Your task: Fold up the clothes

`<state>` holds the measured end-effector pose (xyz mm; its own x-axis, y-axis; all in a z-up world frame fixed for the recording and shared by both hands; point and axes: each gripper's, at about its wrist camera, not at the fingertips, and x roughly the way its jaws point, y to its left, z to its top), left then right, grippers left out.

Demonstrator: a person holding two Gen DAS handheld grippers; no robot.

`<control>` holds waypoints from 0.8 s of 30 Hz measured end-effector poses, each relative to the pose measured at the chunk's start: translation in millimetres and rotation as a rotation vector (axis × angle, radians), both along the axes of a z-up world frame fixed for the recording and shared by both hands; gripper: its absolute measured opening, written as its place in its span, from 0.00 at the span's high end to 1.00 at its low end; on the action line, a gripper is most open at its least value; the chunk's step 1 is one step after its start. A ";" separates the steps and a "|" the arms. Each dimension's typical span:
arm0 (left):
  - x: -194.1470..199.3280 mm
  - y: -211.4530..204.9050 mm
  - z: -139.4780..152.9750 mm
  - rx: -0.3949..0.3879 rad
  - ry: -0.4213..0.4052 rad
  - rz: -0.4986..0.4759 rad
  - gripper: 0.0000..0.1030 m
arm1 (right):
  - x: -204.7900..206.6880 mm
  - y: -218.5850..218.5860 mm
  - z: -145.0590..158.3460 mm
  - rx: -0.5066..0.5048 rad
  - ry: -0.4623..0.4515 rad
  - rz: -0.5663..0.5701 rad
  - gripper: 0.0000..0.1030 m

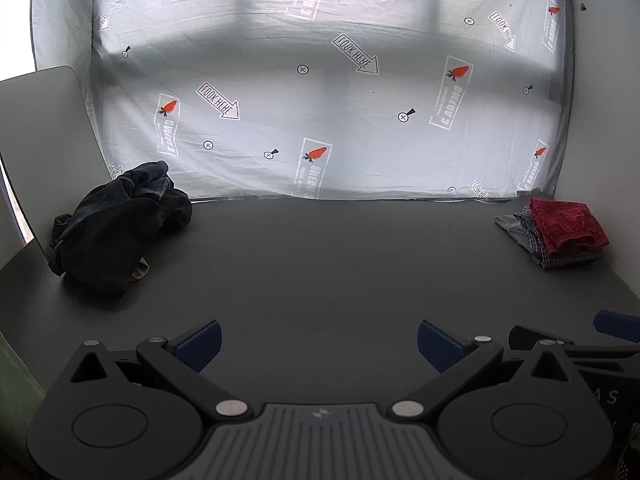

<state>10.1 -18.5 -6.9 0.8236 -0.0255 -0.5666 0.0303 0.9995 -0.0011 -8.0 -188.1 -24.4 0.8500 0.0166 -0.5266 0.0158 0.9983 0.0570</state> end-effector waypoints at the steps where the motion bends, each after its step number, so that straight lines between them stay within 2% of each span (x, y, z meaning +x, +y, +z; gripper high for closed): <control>1: 1.1 -0.2 -0.8 -0.007 0.003 -0.002 0.00 | -0.1 -1.7 -0.4 0.003 -0.001 -0.002 0.00; 8: 18.5 -6.6 -7.8 -0.061 0.025 0.004 0.00 | 8.9 -26.1 -3.8 0.068 -0.044 -0.041 0.00; 12: 40.4 -13.8 -12.1 -0.120 0.037 0.014 0.00 | 29.3 -50.0 -10.9 0.162 -0.031 -0.047 0.00; 13: 49.4 -13.9 -15.1 -0.166 0.054 0.014 0.00 | 37.1 -57.5 -14.5 0.189 -0.022 -0.042 0.00; 17: 94.8 -12.5 -33.6 -0.391 0.184 0.015 0.00 | 73.7 -78.0 -24.3 0.189 0.018 -0.032 0.00; 18: 105.0 -14.9 -35.1 -0.402 0.204 0.024 0.00 | 85.2 -83.6 -25.7 0.199 0.026 -0.038 0.00; 21: 131.7 -22.4 -33.2 -0.385 0.245 0.074 0.01 | 126.7 -103.8 -27.4 0.310 0.059 -0.043 0.00; 24: 158.8 -24.8 -28.3 -0.374 0.284 0.130 0.01 | 166.9 -108.5 -31.7 0.329 0.082 0.059 0.00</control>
<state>168.9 -43.3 -35.2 0.6475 -0.1776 -0.7411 -0.1484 0.9245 -0.3512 158.9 -296.6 -56.1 0.7976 0.2446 -0.5513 -0.0235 0.9260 0.3769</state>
